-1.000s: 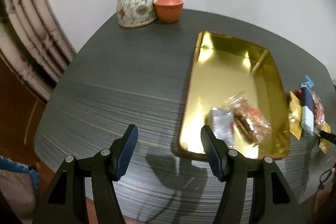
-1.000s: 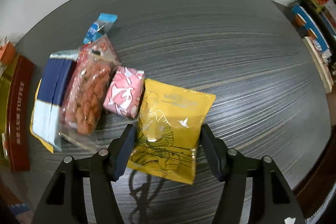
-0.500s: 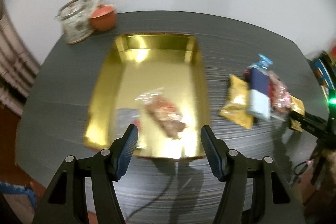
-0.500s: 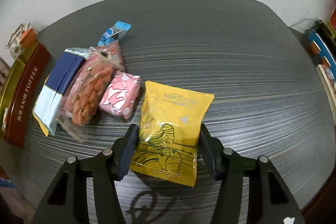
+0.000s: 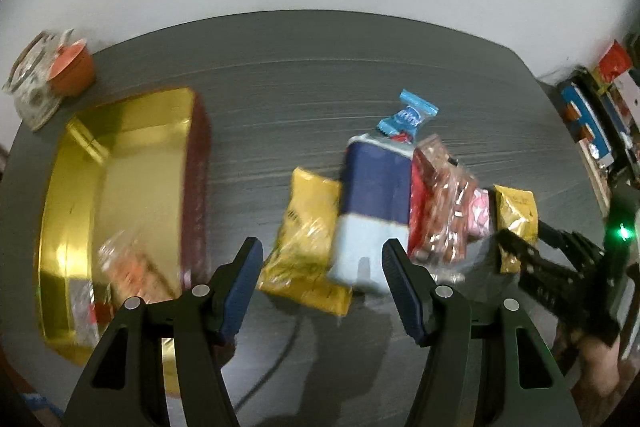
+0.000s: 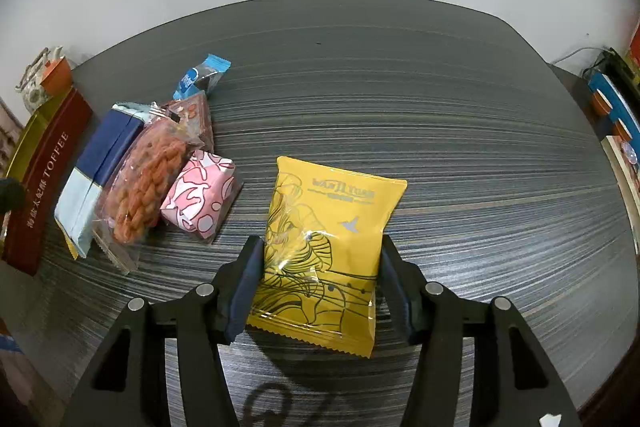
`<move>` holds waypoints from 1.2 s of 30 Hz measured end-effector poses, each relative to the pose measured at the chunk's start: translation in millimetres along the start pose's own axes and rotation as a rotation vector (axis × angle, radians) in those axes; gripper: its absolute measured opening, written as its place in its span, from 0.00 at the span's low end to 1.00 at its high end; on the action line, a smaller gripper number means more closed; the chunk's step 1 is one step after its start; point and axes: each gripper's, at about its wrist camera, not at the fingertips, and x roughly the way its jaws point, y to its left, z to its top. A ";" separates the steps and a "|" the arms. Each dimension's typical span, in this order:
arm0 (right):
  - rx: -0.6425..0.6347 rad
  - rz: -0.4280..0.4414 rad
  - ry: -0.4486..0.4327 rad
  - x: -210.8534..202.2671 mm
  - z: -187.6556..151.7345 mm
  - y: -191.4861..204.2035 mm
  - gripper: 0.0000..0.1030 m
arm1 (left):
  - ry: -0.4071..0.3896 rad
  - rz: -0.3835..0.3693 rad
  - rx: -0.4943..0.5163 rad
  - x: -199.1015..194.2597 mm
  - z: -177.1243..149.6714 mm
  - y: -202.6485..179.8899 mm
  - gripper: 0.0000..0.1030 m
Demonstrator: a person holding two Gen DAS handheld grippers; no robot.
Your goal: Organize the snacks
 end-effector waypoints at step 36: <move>-0.009 -0.011 -0.001 4.5 3.7 3.4 0.54 | 0.089 0.058 0.130 53.8 10.5 -67.7 0.49</move>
